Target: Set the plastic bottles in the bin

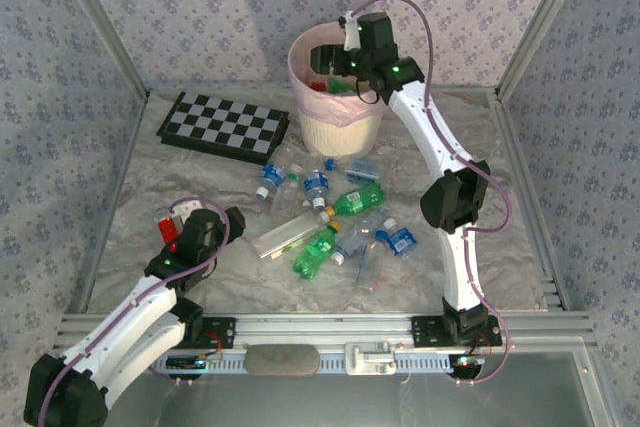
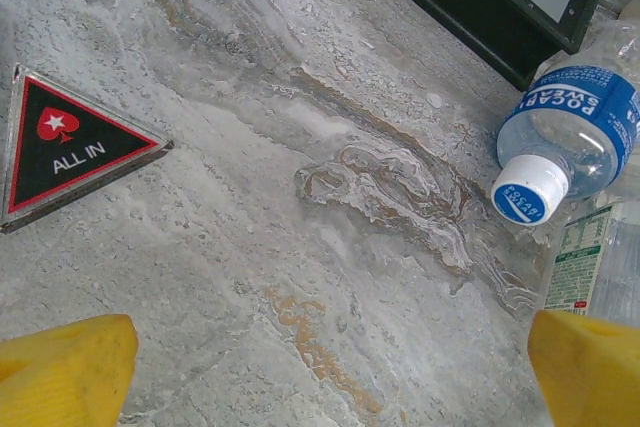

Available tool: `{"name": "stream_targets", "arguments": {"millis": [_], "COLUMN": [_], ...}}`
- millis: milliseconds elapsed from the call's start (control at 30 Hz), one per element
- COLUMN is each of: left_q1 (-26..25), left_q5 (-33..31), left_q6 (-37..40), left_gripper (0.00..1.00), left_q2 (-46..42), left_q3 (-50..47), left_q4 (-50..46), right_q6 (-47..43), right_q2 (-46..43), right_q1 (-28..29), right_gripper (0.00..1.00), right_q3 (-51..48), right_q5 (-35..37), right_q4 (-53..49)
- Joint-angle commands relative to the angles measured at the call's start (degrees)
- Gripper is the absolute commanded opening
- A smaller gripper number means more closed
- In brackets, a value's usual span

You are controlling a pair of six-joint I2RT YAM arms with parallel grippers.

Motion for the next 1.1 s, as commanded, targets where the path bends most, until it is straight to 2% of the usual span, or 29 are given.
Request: {"name": "stream_targets", "arguments": {"millis": [0, 133, 300, 367, 433, 567, 767, 933, 1067], "left_q1": [0.4, 0.4, 0.5, 0.8, 0.9, 1.5, 4.0, 4.6, 4.7], "left_q5": [0.5, 1.6, 4.1, 5.4, 7.0, 8.9, 15.6, 19.9, 20.5], "left_q6": [0.0, 0.4, 3.4, 5.9, 8.7, 13.3, 16.7, 21.4, 23.4], "left_gripper": [1.0, 1.0, 1.0, 1.0, 1.0, 1.0, 1.0, 0.99, 0.98], "left_q2": [0.6, 2.2, 5.8, 7.9, 10.3, 16.4, 26.8, 37.2, 43.8], "left_q3": [1.0, 1.6, 3.7, 5.9, 8.4, 14.8, 23.4, 33.2, 39.9], "left_q4": [1.1, 2.4, 5.1, 5.8, 6.5, 6.5, 8.6, 4.9, 1.7], "right_q6": [-1.6, -2.1, -2.5, -2.8, -3.3, -3.9, -4.2, -3.6, -1.9], "right_q2": [-2.3, -6.8, -15.0, -18.7, -22.2, -29.0, -38.1, -43.9, -48.3], "right_q1": [0.4, 0.6, 0.6, 0.6, 0.6, 0.6, 0.5, 0.4, 0.2], "right_gripper": [0.83, 0.83, 0.84, 0.89, 0.99, 0.99, 0.99, 0.99, 0.99], "right_q3": [1.7, -2.4, -13.9, -19.2, -24.3, -34.2, -49.2, -59.5, -67.7], "right_q5": [0.0, -0.3, -0.8, -1.0, -0.9, -0.1, 2.3, 6.8, 9.4], "right_q4": [-1.1, -0.4, 3.4, 4.8, 5.9, 7.1, 7.8, 7.7, 9.2]}}
